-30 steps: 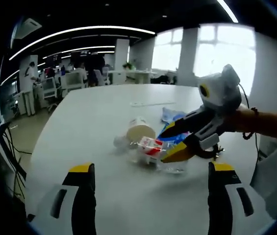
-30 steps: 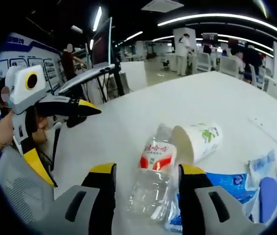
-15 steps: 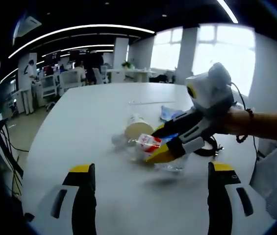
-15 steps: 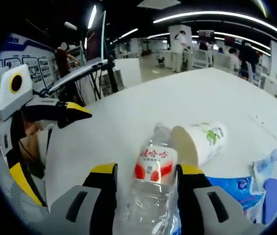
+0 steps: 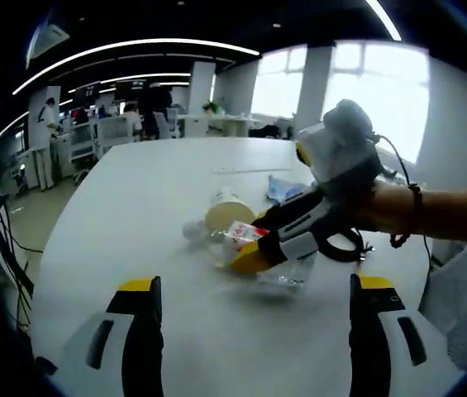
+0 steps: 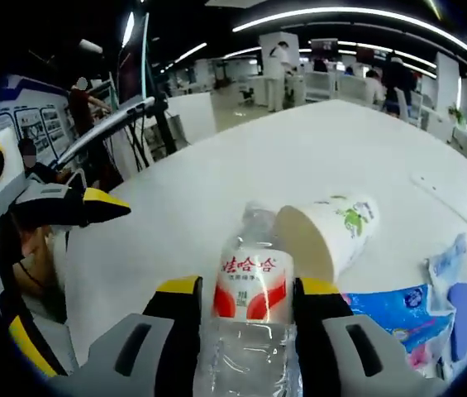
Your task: Arrange the tabletop items into an orderly group along one side of the table until the central work area is clear of visible clutter.
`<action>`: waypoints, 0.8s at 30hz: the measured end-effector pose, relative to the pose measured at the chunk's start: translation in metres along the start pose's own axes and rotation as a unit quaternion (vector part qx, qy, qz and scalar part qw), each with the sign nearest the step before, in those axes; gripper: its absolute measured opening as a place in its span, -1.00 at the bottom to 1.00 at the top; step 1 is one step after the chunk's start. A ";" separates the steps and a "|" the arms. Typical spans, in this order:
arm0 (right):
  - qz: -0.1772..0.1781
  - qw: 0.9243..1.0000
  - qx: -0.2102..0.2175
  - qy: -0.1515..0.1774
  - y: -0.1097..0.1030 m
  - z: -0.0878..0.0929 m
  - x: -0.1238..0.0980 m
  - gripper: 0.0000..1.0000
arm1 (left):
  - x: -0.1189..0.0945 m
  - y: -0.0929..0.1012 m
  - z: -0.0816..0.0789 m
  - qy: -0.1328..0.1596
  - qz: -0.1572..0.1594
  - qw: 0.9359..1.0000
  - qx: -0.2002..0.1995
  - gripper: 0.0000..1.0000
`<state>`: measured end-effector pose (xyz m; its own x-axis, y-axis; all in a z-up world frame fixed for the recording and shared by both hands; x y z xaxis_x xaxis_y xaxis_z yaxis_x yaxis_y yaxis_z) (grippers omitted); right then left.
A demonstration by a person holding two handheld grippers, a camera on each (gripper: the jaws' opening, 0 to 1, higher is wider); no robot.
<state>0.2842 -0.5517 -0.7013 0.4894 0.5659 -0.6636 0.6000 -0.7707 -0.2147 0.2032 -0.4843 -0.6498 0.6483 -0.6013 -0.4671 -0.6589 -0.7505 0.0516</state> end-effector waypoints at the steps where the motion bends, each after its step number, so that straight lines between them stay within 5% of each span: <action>1: 0.003 1.000 0.000 -0.004 0.001 0.000 0.001 -0.16 | 0.000 0.000 0.000 0.000 0.000 1.000 0.000 0.86; 8: 0.024 0.999 -0.008 -0.041 0.005 0.008 0.008 -0.17 | 0.001 0.002 0.002 -0.003 0.004 1.000 -0.001 0.85; 24: 0.004 0.999 0.006 -0.041 0.001 0.003 0.007 -0.29 | 0.005 0.006 0.002 0.001 0.014 1.000 -0.002 0.84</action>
<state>0.2864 -0.5497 -0.7079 0.4409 0.5339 -0.7215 0.5882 -0.7790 -0.2170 0.2017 -0.4915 -0.6535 0.6303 -0.6227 -0.4637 -0.6750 -0.7346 0.0690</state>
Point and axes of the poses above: the point that each gripper's makers call its tool centre point, and the gripper's own axes: x roughly forward along the fingers, y roughly to its right, z roughly out of its underside, the point moved 3 cm from there along -x, roughly backward along the fingers, and after that the axes turned 7 degrees about x, right-handed, at the moved point
